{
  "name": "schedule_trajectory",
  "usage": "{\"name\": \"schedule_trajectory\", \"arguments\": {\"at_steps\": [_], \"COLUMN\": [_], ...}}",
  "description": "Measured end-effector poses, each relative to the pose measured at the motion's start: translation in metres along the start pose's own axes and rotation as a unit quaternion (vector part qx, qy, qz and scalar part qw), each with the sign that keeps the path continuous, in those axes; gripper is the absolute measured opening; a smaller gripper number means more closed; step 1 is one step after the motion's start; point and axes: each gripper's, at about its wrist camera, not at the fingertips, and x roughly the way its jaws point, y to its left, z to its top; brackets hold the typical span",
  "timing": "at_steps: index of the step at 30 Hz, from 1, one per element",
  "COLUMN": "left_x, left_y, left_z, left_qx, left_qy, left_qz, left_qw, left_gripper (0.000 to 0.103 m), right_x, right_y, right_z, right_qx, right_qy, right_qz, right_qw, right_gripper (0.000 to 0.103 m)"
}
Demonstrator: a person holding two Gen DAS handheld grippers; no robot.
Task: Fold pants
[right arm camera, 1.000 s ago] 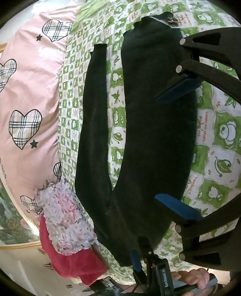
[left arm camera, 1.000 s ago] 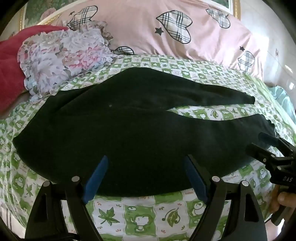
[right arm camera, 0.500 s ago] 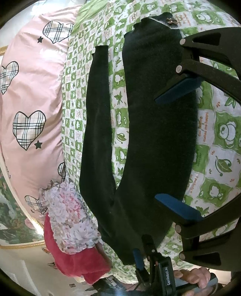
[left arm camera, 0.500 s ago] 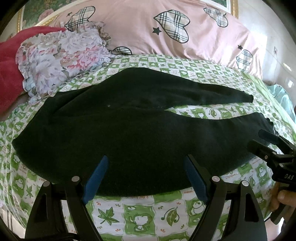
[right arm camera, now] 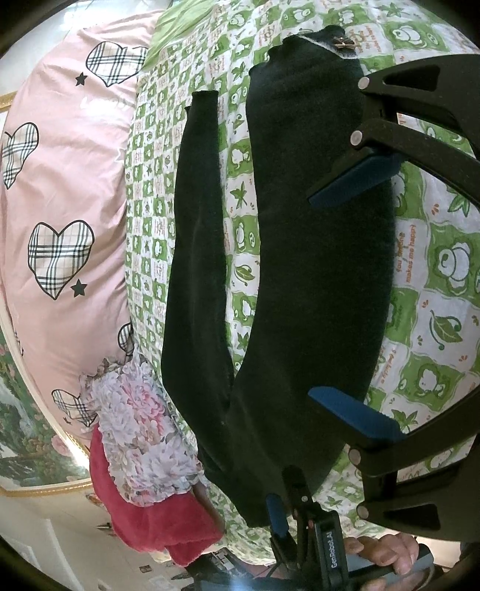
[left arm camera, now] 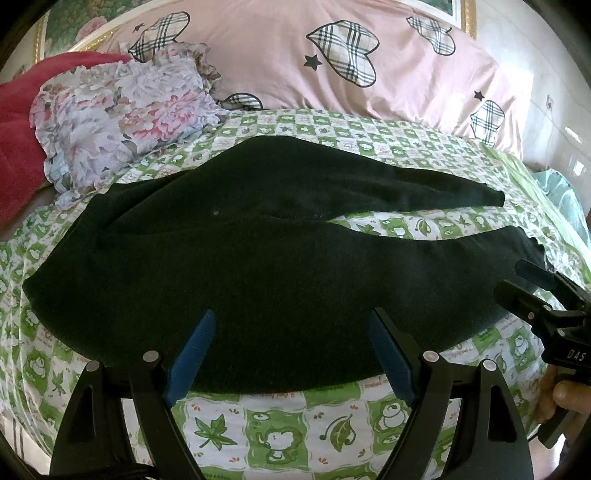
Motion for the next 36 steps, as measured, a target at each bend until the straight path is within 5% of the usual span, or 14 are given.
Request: {"name": "schedule_trajectory", "arguments": {"at_steps": [36], "left_x": [0.0031], "left_y": [-0.0002], "left_z": [0.0029], "left_qx": [0.018], "left_qy": [0.009], "left_qz": [-0.038], "left_qw": [0.9991], "left_gripper": [0.084], "right_x": [-0.0079], "right_y": [0.0015], "right_z": [0.0016], "right_qx": [0.004], "right_qy": [-0.010], "right_qz": [0.004], "right_qw": [1.000], "right_gripper": [0.098]}}
